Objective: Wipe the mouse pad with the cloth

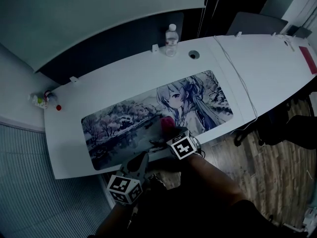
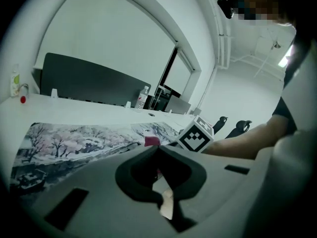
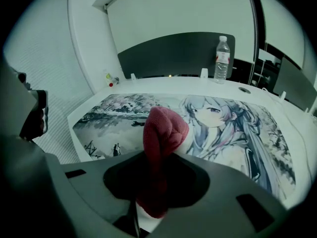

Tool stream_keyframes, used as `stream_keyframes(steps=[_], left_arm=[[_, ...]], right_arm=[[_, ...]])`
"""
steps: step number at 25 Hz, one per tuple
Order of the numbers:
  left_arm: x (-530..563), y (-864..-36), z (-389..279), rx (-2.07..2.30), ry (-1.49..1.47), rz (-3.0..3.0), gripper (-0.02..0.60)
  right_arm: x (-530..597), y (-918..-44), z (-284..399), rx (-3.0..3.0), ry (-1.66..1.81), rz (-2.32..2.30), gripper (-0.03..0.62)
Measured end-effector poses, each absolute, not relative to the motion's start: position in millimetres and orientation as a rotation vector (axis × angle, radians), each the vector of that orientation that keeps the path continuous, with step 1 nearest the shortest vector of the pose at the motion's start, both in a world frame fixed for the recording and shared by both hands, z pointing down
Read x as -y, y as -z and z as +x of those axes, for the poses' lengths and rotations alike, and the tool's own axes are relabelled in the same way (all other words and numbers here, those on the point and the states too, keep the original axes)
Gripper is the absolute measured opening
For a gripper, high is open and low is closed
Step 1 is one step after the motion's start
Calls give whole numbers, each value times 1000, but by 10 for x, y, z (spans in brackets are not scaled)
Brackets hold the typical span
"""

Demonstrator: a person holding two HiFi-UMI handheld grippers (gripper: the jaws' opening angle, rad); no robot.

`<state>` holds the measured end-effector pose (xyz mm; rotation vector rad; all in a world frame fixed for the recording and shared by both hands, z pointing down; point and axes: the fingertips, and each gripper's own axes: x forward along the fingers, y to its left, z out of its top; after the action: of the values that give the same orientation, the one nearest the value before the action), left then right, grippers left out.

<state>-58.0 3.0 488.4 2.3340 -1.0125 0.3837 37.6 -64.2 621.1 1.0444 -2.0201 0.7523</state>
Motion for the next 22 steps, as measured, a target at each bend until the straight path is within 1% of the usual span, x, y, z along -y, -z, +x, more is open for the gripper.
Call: stream_keyframes(steps=[7,16,22], left_arm=[[132,-4942,-124,954,-415,2355,5],[309,-4980,522,878,-436,2380,5],[403,-5027,896,849,-438,2392,5]], right_arm=[[751,-6202,990,2011,-797,1131,117],[823,-6236,2001,1928,-868,1260,115],[882,-6225,2490,1923,-900,1310,117]])
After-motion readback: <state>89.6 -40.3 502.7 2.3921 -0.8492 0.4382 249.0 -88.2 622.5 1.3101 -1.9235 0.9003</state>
